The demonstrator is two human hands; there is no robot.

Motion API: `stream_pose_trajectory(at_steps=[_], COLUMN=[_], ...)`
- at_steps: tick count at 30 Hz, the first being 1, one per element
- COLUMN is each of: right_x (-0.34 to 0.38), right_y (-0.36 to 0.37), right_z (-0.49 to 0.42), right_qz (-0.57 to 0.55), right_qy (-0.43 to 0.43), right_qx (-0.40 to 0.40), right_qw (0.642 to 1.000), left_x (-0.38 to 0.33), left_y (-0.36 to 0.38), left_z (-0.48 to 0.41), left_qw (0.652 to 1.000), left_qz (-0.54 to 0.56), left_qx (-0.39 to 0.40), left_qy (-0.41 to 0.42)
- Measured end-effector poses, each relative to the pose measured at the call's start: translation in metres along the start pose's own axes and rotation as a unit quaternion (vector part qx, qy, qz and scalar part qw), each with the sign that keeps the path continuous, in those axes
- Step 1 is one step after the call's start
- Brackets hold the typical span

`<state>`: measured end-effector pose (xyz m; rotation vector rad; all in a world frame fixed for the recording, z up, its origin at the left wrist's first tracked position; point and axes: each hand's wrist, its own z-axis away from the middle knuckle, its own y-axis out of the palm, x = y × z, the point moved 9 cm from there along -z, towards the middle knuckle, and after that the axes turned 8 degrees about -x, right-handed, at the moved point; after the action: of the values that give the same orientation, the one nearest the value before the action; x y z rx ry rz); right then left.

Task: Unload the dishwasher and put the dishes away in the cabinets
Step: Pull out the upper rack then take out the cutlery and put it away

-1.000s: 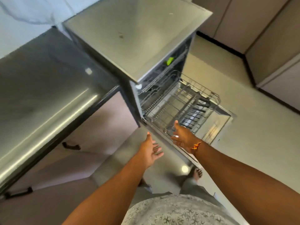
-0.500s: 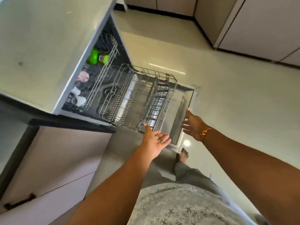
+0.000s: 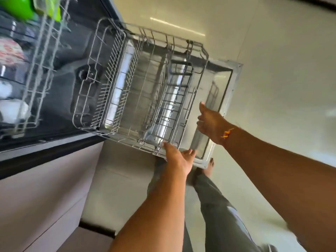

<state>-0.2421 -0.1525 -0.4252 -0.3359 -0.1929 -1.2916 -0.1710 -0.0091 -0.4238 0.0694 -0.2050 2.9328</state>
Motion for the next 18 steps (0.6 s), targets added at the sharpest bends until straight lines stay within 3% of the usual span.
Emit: stream_pose_trajectory(at_steps=[6, 15, 18], right_x=[0.025, 0.049, 0.066], right_y=[0.02, 0.076, 0.113], right_z=[-0.071, -0.089, -0.093], right_qz=[0.077, 0.046, 0.055], right_qy=[-0.016, -0.022, -0.033], right_qx=[-0.067, -0.002, 0.055], right_qw=[0.995, 0.999, 0.996], left_x=[-0.032, -0.059, -0.096], left_y=[0.017, 0.01, 0.005], left_z=[-0.052, -0.056, -0.069], left_qw=[0.993, 0.963, 0.957], left_qz=[0.111, 0.246, 0.264], left_qx=[-0.031, -0.111, -0.111], left_qy=[-0.034, 0.006, 0.05])
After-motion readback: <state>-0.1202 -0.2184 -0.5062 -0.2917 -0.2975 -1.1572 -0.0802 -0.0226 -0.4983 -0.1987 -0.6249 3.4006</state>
